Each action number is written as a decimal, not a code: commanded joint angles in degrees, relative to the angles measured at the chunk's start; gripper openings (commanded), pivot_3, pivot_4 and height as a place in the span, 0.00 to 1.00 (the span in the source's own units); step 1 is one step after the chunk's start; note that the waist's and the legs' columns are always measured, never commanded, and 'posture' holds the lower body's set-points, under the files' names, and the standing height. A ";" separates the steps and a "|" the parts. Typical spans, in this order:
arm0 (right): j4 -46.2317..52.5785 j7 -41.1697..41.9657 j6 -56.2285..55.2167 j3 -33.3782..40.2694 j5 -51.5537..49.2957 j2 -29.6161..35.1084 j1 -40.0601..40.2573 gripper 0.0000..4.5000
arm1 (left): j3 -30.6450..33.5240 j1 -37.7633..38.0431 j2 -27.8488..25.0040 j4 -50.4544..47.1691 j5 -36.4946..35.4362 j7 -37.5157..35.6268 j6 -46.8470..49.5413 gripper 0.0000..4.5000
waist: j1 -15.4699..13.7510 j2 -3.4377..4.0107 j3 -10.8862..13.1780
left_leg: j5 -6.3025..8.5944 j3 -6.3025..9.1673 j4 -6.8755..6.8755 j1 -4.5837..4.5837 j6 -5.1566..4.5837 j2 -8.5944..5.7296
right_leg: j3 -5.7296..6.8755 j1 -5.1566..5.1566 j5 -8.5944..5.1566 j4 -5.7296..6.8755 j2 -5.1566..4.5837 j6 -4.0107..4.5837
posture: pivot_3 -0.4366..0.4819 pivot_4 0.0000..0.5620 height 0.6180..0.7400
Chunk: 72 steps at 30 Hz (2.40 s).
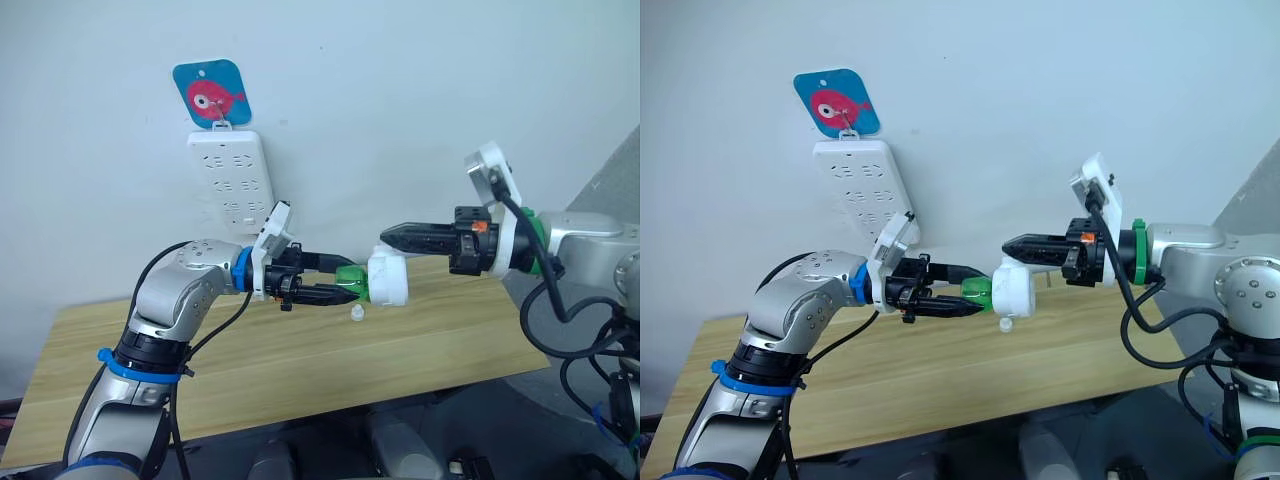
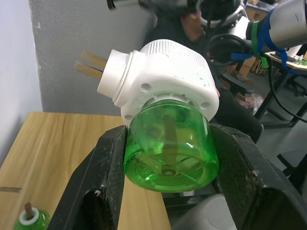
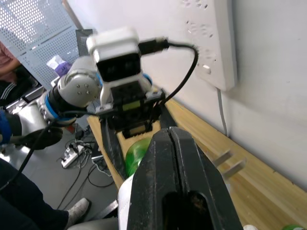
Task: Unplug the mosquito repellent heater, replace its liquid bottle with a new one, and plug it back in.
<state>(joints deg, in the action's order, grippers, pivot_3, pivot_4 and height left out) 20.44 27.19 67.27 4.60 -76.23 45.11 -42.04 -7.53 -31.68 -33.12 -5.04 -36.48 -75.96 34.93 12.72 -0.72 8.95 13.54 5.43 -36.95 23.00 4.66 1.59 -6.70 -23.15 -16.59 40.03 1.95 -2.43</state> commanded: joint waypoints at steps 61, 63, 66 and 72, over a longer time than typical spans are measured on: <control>-11.34 -4.47 14.97 14.90 -13.35 1.38 13.17 1.00 | 5.66 1.66 2.08 -5.20 -0.74 9.85 -5.68 0.51 | -0.05 0.01 -0.03 | 0.03 -0.15 0.00 -0.06 -0.06 0.00 | -0.14 0.02 0.02 0.05 0.02 0.04 | 0.23 0.16 1.00; -13.80 -9.07 14.22 12.42 -21.02 2.43 14.49 1.00 | 5.67 1.68 2.36 -5.10 -0.56 9.91 -6.81 0.51 | -0.07 0.01 -0.03 | 0.05 -0.19 0.00 -0.04 -0.08 -0.01 | -0.17 0.02 0.02 0.04 0.02 0.04 | 0.23 0.16 1.00; -15.35 -15.99 11.23 8.89 -28.92 3.94 16.63 1.00 | 5.44 1.75 2.30 -5.17 -0.37 9.81 -7.91 0.51 | -0.17 0.01 -0.03 | 0.12 -0.28 -0.02 -0.04 -0.21 -0.01 | -0.24 0.02 0.02 0.01 0.02 0.03 | 0.24 0.16 1.00; -16.08 -19.98 6.25 4.38 -36.77 3.24 16.98 1.00 | 5.10 2.30 1.85 -6.35 -0.90 9.55 -8.02 0.51 | -0.20 0.00 -0.04 | 0.14 -0.37 -0.02 -0.05 -0.25 0.00 | -0.31 0.01 -0.06 -0.01 0.02 -0.11 | 0.25 0.16 1.00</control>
<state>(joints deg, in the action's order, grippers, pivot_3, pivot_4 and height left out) 3.98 7.08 75.17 8.85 -110.34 48.81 -23.76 -3.51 -29.33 -31.17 -8.82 -36.75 -65.94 28.01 12.52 -0.72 8.91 13.67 5.06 -36.97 22.94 4.42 1.59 -7.02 -23.14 -16.65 40.02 1.98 -2.55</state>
